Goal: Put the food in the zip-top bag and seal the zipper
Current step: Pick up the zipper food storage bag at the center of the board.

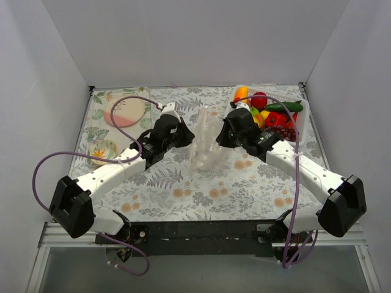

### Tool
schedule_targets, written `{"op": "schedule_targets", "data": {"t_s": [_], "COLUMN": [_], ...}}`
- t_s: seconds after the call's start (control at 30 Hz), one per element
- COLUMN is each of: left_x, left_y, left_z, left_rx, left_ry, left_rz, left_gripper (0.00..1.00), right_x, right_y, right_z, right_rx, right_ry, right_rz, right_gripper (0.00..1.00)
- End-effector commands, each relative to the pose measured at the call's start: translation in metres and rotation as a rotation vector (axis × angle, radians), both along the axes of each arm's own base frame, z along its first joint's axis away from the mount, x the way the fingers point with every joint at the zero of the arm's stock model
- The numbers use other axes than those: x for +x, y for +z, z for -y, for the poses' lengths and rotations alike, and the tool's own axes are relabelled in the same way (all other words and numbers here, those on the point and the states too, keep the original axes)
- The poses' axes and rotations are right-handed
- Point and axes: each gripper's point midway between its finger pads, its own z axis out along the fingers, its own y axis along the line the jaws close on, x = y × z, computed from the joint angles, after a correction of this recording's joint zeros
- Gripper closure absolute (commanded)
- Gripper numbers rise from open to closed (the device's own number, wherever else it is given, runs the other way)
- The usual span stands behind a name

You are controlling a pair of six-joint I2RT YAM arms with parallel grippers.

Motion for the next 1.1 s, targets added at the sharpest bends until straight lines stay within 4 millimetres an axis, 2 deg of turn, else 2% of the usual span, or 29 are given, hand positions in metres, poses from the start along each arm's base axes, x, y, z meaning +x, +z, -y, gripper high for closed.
{"op": "schedule_targets", "data": {"t_s": [0.0, 0.07, 0.13, 0.17, 0.23, 0.27, 0.33, 0.43, 0.57, 0.67, 0.83, 0.87, 0.9, 0.97, 1.07], "left_x": [0.019, 0.018, 0.015, 0.014, 0.012, 0.012, 0.014, 0.016, 0.016, 0.015, 0.016, 0.017, 0.017, 0.017, 0.015], "left_y": [0.060, 0.070, 0.066, 0.062, 0.058, 0.057, 0.054, 0.050, 0.050, 0.048, 0.043, 0.045, 0.046, 0.048, 0.049], "left_z": [-0.040, -0.034, -0.029, -0.027, -0.024, -0.023, -0.024, -0.023, -0.022, -0.022, -0.024, -0.024, -0.023, -0.022, -0.019], "left_rx": [0.070, 0.057, 0.055, 0.051, 0.039, 0.037, 0.046, 0.055, 0.048, 0.052, 0.070, 0.069, 0.066, 0.058, 0.050], "left_ry": [0.120, 0.082, 0.045, 0.037, 0.028, 0.026, 0.034, 0.039, 0.035, 0.036, 0.043, 0.041, 0.039, 0.032, 0.020], "left_rz": [0.158, 0.183, 0.169, 0.158, 0.144, 0.141, 0.136, 0.127, 0.123, 0.120, 0.115, 0.118, 0.120, 0.120, 0.117], "left_gripper": [1.00, 1.00, 1.00, 1.00, 1.00, 1.00, 1.00, 1.00, 1.00, 1.00, 1.00, 1.00, 1.00, 1.00, 1.00], "right_x": [0.007, 0.010, 0.010, 0.010, 0.009, 0.013, 0.015, 0.023, 0.026, 0.025, 0.021, 0.021, 0.017, 0.014, 0.012], "right_y": [0.047, 0.054, 0.063, 0.059, 0.067, 0.061, 0.066, 0.062, 0.040, 0.041, 0.042, 0.052, 0.042, 0.055, 0.057], "right_z": [0.009, 0.003, -0.018, -0.027, -0.042, -0.047, -0.056, -0.062, -0.066, -0.070, -0.051, -0.044, -0.039, -0.041, -0.051], "right_rx": [-0.019, -0.002, 0.053, 0.063, 0.089, 0.083, 0.096, 0.085, 0.059, 0.088, 0.042, 0.057, 0.049, 0.105, 0.111], "right_ry": [-0.009, 0.006, 0.071, 0.086, 0.118, 0.117, 0.127, 0.121, 0.121, 0.128, 0.068, 0.043, 0.036, 0.047, 0.068], "right_rz": [0.113, 0.121, 0.120, 0.101, 0.108, 0.096, 0.103, 0.102, 0.071, 0.076, 0.087, 0.121, 0.114, 0.155, 0.166], "right_gripper": [0.99, 0.95, 0.81, 0.70, 0.64, 0.61, 0.59, 0.58, 0.58, 0.58, 0.58, 0.57, 0.55, 0.51, 0.50]}}
